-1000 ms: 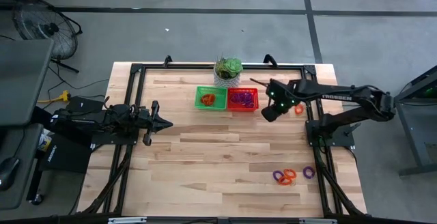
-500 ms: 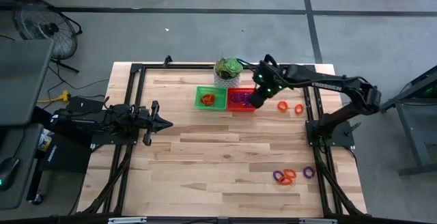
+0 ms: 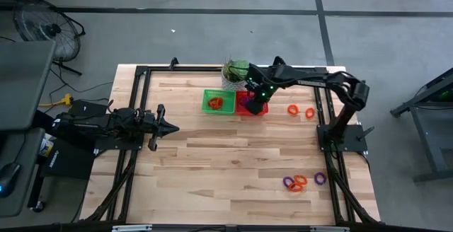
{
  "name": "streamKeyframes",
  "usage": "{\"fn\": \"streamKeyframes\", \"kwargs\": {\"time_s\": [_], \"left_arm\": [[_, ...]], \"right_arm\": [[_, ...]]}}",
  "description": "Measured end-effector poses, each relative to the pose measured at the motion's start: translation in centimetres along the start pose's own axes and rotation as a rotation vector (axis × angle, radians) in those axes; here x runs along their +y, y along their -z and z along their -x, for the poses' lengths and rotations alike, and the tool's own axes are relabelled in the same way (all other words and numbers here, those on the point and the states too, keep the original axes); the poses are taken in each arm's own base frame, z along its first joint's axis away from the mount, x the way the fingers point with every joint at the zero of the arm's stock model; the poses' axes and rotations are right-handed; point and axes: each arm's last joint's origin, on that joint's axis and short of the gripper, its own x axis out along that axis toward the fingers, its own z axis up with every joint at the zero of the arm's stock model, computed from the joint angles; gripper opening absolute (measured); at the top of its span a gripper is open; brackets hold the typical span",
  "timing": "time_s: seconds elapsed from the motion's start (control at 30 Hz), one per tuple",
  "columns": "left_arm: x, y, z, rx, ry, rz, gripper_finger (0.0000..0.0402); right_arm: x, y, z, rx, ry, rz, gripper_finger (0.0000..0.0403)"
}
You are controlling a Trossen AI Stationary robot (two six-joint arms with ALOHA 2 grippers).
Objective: Sort spring keychains
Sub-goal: Put the purple spring keychain into the orange bin, then put the orange spring keychain into the green bin
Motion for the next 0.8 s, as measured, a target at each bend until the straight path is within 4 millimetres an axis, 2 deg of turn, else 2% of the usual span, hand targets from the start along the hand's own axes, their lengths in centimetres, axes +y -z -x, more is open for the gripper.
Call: {"fn": "streamKeyframes", "kwargs": {"time_s": [0.2,0.43,0.8], "left_arm": [[0.0,0.0,0.0,0.0,0.0,0.0,0.0],[0.0,0.0,0.0,0.0,0.0,0.0,0.0],[0.0,0.0,0.0,0.0,0.0,0.0,0.0]], "right_arm": [[-0.4,-0.2,-1.4,0.022,0.064,0.0,0.0034],[-0.6,-0.3,-1.4,0.013,0.101,0.001,0.0068],[-0.5,-0.1,-0.8,0.005,0.114,-0.025,0.0075]]}}
